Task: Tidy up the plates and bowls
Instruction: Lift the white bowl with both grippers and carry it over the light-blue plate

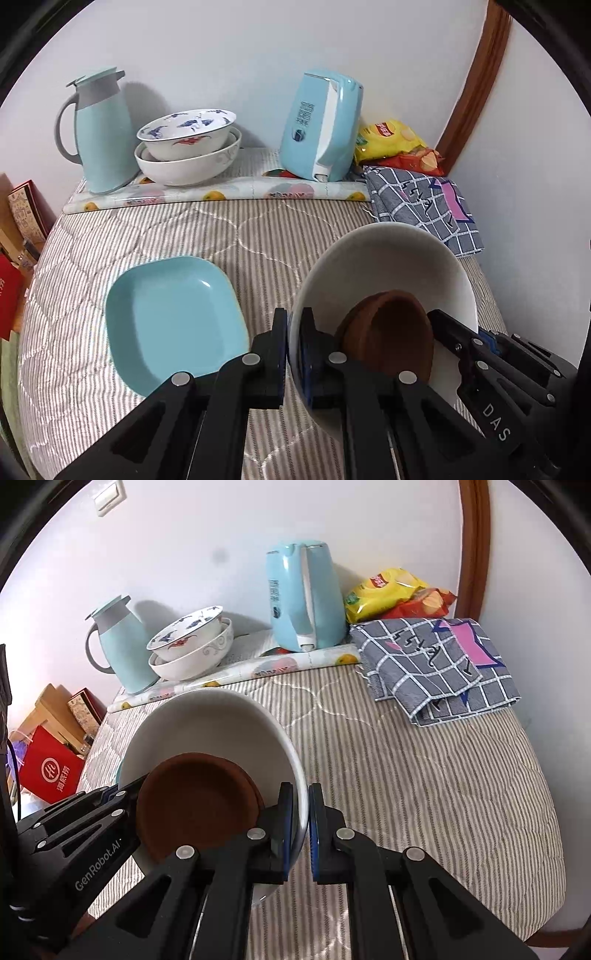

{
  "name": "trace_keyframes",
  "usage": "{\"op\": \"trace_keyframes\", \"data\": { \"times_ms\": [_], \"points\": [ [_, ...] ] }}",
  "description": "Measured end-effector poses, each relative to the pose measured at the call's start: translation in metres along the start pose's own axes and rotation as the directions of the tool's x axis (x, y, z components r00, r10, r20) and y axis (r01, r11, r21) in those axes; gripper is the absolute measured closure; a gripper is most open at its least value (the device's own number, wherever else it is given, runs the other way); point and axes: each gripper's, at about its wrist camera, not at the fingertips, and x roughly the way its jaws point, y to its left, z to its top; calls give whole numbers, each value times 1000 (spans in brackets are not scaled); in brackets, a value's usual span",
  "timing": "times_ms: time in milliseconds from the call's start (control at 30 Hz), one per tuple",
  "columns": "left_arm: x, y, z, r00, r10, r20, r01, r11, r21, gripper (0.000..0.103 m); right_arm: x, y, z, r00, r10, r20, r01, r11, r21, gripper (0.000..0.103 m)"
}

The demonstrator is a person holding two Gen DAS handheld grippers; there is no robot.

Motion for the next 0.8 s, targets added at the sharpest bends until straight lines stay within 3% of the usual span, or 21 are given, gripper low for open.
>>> {"op": "trace_keyframes", "data": {
  "times_ms": [800],
  "points": [
    [-4,70,0,999,32,-2,-32,997,-71,96,20,64,-1,999,46,-10,-47,998,-47,95]
  ]
}}
